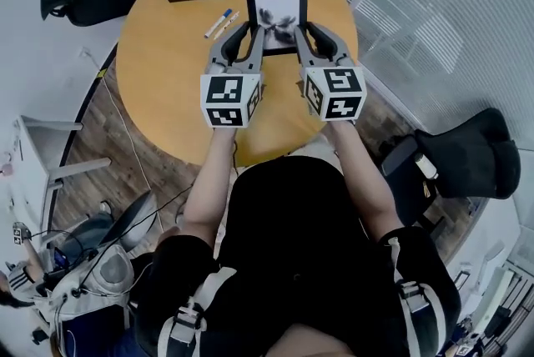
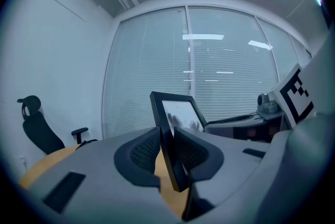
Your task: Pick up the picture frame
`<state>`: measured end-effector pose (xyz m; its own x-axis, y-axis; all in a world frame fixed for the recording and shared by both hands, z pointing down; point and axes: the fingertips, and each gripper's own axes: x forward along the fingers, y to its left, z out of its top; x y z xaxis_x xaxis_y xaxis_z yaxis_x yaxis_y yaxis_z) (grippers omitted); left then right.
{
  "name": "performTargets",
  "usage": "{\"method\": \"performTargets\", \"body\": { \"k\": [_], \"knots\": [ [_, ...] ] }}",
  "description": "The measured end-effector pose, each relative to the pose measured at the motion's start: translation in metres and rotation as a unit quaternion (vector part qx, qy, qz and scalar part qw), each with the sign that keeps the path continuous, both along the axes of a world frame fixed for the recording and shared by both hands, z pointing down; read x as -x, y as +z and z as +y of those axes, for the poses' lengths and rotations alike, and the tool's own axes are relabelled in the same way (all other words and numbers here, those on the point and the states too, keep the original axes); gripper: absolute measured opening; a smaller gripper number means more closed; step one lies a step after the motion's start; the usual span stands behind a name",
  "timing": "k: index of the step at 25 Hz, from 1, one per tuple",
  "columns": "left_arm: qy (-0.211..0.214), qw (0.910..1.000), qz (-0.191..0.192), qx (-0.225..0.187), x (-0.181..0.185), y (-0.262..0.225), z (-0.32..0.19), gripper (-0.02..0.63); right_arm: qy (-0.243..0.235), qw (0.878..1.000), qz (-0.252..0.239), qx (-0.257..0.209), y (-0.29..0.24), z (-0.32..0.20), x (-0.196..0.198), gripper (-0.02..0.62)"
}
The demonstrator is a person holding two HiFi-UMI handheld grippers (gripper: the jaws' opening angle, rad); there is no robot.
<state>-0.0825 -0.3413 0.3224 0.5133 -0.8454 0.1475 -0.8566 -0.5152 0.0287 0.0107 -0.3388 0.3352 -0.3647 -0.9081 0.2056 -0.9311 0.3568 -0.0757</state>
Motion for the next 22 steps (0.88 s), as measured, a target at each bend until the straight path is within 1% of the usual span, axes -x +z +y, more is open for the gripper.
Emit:
{"method": "performTargets", "body": {
  "k": [5,9,14,22],
  "knots": [
    [0.007,0.9997,0.003,-0.023,0.007,-0.028,0.004,0.095,-0.01,1.0,-0.017,-0.017,-0.026,0.005,0.007,0.094],
    [0.005,0.9996,0.01,-0.026,0.013,-0.03,-0.002,0.095,-0.005,0.999,-0.003,-0.037,-0.034,0.0,0.012,0.092],
    [0.008,0.9997,0.011,-0.02,0.009,-0.02,-0.005,0.095,-0.003,0.999,0.0,-0.032,-0.025,-0.004,0.008,0.089],
    [0.015,0.9998,0.007,-0.01,0.003,-0.017,0.001,0.095,0.003,1.0,0.002,-0.018,-0.022,0.004,0.002,0.091]
  ]
}}
